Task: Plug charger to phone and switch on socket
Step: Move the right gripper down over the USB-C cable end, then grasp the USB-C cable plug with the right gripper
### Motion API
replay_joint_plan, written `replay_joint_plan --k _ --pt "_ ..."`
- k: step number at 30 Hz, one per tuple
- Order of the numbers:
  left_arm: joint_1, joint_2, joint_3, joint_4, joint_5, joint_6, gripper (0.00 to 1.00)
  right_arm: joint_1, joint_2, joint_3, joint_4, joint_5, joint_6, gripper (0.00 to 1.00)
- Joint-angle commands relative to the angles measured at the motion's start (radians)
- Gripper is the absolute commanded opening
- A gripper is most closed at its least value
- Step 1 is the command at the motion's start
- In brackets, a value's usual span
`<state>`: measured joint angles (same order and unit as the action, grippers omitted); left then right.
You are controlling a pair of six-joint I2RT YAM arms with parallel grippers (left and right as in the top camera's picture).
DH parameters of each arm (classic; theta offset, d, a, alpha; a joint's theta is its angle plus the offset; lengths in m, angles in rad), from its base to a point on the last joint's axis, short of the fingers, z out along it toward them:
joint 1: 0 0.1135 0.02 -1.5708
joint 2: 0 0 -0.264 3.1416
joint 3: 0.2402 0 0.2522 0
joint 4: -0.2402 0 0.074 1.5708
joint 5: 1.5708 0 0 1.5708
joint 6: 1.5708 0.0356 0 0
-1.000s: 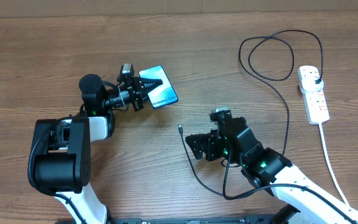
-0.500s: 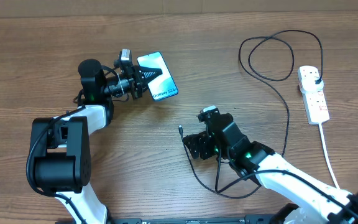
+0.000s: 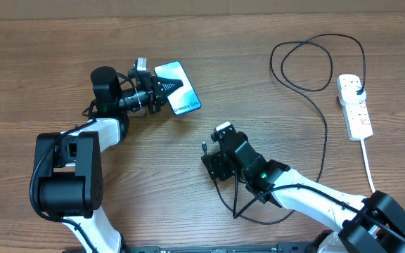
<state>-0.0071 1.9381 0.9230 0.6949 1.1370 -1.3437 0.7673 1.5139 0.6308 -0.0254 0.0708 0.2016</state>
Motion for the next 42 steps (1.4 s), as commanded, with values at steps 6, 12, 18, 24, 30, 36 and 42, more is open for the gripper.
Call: replay_joint_plan --k 6,12,18,24,30,36,42 --pt "-0.006 0.004 0.028 0.005 -0.022 0.077 0.04 0.024 0.053 0.033 0.058 0.038 -0.020 0.84" --pt "-0.006 0.004 0.028 0.004 -0.034 0.098 0.04 0.043 0.077 0.033 0.085 0.067 -0.020 0.82" --pt "-0.006 0.004 0.028 0.004 -0.048 0.111 0.04 0.044 0.116 0.034 0.094 0.068 -0.020 0.80" --pt "-0.006 0.004 0.029 -0.010 -0.048 0.112 0.04 0.057 0.196 0.092 0.079 0.072 -0.020 0.77" --pt "-0.004 0.004 0.028 -0.045 -0.048 0.146 0.04 0.085 0.267 0.170 -0.012 0.159 -0.021 0.74" --pt "0.000 0.004 0.028 -0.045 -0.048 0.148 0.04 0.086 0.282 0.177 -0.060 0.165 -0.020 0.66" --pt "0.001 0.004 0.028 -0.045 -0.048 0.148 0.04 0.086 0.282 0.177 -0.087 0.165 -0.020 0.53"
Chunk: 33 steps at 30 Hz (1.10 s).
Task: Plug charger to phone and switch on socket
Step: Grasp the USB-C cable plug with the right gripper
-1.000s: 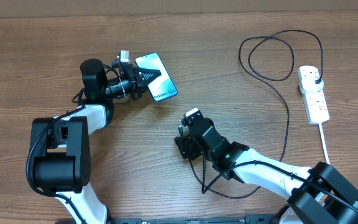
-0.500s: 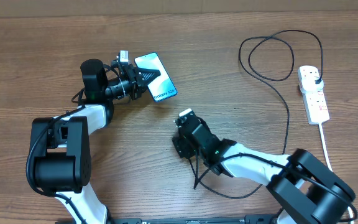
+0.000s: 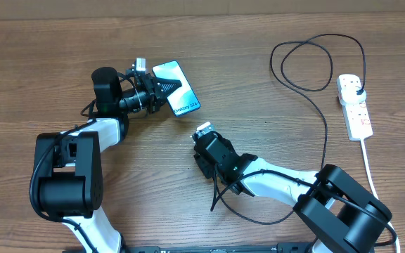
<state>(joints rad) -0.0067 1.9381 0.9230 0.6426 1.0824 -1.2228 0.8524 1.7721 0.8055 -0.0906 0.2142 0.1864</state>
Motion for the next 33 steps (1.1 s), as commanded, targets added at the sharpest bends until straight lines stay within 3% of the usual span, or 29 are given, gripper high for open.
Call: replay_joint_plan --k 1,7,16,29,33 --pt "0.001 0.004 0.028 0.008 0.007 0.027 0.04 0.001 0.024 0.002 -0.025 0.021 -0.005 0.51" --pt "0.001 0.004 0.028 0.008 0.008 0.027 0.04 0.001 0.024 0.002 -0.024 0.021 -0.001 0.36" --pt "0.001 0.004 0.028 0.008 0.010 0.027 0.04 -0.002 0.024 0.002 0.003 0.021 -0.001 0.31" --pt "0.001 0.004 0.028 -0.031 0.010 0.043 0.04 -0.012 0.024 0.002 0.019 0.021 0.031 0.04" --pt "0.001 0.004 0.028 -0.055 0.010 0.061 0.04 -0.012 0.024 0.005 0.024 0.021 0.031 0.04"
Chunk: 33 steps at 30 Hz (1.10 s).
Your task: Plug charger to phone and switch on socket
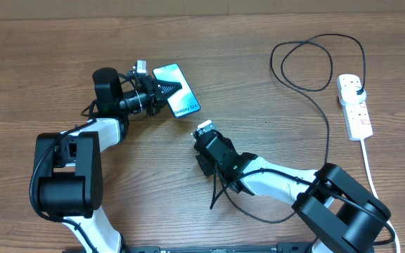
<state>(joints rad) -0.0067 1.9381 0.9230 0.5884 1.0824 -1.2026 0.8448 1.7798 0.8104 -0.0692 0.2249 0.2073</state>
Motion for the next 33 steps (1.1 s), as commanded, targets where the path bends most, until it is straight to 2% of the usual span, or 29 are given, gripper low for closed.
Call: replay_joint_plan --k 1,7,12,20,26,33 --pt "0.001 0.004 0.028 -0.001 0.010 0.040 0.04 -0.005 0.016 0.005 -0.008 0.010 0.018 0.04" --pt "0.001 0.004 0.028 -0.004 0.011 0.057 0.04 -0.005 -0.029 0.069 -0.159 -0.021 0.106 0.04" --pt "0.001 0.004 0.028 -0.009 0.017 0.067 0.04 -0.005 -0.166 0.076 -0.264 -0.095 0.164 0.04" --pt "0.001 0.004 0.028 -0.008 0.075 0.079 0.04 -0.005 -0.397 0.075 -0.382 -0.243 0.163 0.04" --pt "-0.001 0.003 0.028 0.008 0.166 0.103 0.04 -0.039 -0.447 0.069 -0.403 -0.358 0.164 0.04" --pt "-0.003 0.001 0.028 0.007 0.190 0.088 0.04 -0.196 -0.447 0.014 -0.331 -0.577 0.191 0.04"
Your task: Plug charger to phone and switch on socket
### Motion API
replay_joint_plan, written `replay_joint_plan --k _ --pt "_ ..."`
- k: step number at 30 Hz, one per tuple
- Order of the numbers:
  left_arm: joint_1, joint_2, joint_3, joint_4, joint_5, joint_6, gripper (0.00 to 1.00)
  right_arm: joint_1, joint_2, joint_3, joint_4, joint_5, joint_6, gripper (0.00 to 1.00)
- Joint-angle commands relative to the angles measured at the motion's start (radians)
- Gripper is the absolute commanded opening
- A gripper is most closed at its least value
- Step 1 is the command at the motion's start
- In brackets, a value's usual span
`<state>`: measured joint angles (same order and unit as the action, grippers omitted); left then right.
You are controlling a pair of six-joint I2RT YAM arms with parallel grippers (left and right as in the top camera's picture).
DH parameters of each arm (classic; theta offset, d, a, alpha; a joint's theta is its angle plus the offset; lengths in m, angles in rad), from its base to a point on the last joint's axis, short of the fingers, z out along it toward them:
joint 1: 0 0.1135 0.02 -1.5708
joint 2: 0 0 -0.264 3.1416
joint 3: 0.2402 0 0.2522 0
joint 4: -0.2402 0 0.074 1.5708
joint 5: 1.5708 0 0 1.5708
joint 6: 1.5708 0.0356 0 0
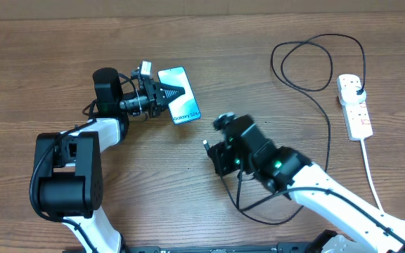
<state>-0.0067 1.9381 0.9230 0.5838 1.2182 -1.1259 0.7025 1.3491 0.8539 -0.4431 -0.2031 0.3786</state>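
The phone (181, 104), its blue screen facing up, lies at the back left of the table. My left gripper (174, 89) reaches in from the left and is shut on the phone's left side. The black charger cable (327, 133) runs from the white socket strip (354, 105) at the right, loops at the back, and comes down to my right gripper (214, 152) at mid table. That gripper is shut on the cable's plug end (205, 145), which sticks out to the left, a short way below and right of the phone.
The socket strip's white lead (368, 169) runs toward the front right edge. Slack cable (255, 211) curls under my right arm near the front. The left arm's base (65, 176) stands at the front left.
My right gripper with the plug now sits a little farther right and lower, and its arm has swung out to the right. The phone has turned slightly in my left gripper.
My left gripper held the phone at the back left at every moment. My right gripper held the plug at mid table, then was closer to the phone's lower end at two moments, and now stands back to the right again.
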Motion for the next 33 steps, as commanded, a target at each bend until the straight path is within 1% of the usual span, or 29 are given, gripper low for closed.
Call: replay_joint_plan --k 1,5,9,13,18,24,33 --pt "-0.005 0.001 0.028 0.011 0.048 0.011 0.04 -0.064 -0.017 -0.034 0.064 -0.175 0.023 0.04" --pt "-0.028 0.001 0.028 0.011 0.003 -0.008 0.04 -0.069 -0.016 -0.036 0.138 -0.203 0.045 0.04" --pt "-0.053 0.001 0.028 0.012 -0.033 -0.044 0.04 -0.069 0.000 -0.036 0.153 -0.204 0.068 0.04" --pt "-0.054 0.001 0.028 0.013 -0.041 -0.050 0.04 -0.069 0.035 -0.036 0.167 -0.219 0.075 0.04" --pt "-0.054 0.001 0.028 0.013 -0.039 -0.049 0.04 -0.069 0.101 -0.036 0.234 -0.262 0.098 0.04" --pt "-0.054 0.001 0.028 0.024 -0.022 -0.019 0.04 -0.073 0.137 -0.036 0.300 -0.293 0.120 0.04" --pt "-0.054 0.001 0.028 0.023 -0.020 0.026 0.04 -0.130 0.137 -0.036 0.307 -0.338 0.135 0.04"
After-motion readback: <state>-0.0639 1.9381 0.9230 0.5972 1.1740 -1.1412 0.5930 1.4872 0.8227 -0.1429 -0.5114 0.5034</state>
